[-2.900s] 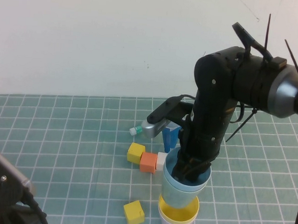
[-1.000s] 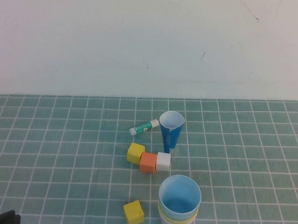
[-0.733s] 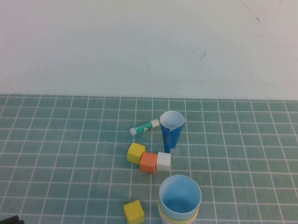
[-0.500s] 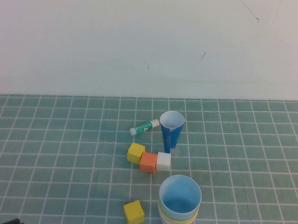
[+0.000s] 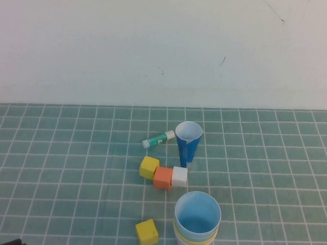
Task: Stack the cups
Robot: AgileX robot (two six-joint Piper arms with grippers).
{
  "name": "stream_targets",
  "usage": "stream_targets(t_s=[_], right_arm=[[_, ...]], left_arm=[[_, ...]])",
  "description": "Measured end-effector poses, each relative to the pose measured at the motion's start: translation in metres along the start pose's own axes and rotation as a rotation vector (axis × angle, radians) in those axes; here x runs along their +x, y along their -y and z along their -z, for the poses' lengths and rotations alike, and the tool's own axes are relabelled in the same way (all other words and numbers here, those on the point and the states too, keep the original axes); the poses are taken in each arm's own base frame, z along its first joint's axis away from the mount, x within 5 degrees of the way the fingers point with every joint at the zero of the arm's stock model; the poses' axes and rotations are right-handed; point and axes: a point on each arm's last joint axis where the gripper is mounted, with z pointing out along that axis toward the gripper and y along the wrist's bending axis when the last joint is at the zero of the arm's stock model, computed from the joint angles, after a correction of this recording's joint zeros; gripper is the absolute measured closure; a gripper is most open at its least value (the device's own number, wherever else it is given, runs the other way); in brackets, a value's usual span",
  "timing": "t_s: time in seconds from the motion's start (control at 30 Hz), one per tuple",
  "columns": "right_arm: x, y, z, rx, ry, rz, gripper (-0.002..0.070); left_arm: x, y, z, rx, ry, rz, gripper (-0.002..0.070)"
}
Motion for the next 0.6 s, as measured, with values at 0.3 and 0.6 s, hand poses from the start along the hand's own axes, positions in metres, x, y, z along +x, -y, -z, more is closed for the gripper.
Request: stream_targets(t_s=[0.3,0.6], right_arm=[[0.058,-0.010,-0.005,0.218,-0.067,-0.170,0.0678],[0.096,-0.005,0.002,0.679,-0.213,-0.341,0.0678]], left_arm=[[0.000,0.000,0.000,0.000,0.000,0.000,0.0677],[0.000,0.000,0.000,0.000,0.000,0.000,0.0677]])
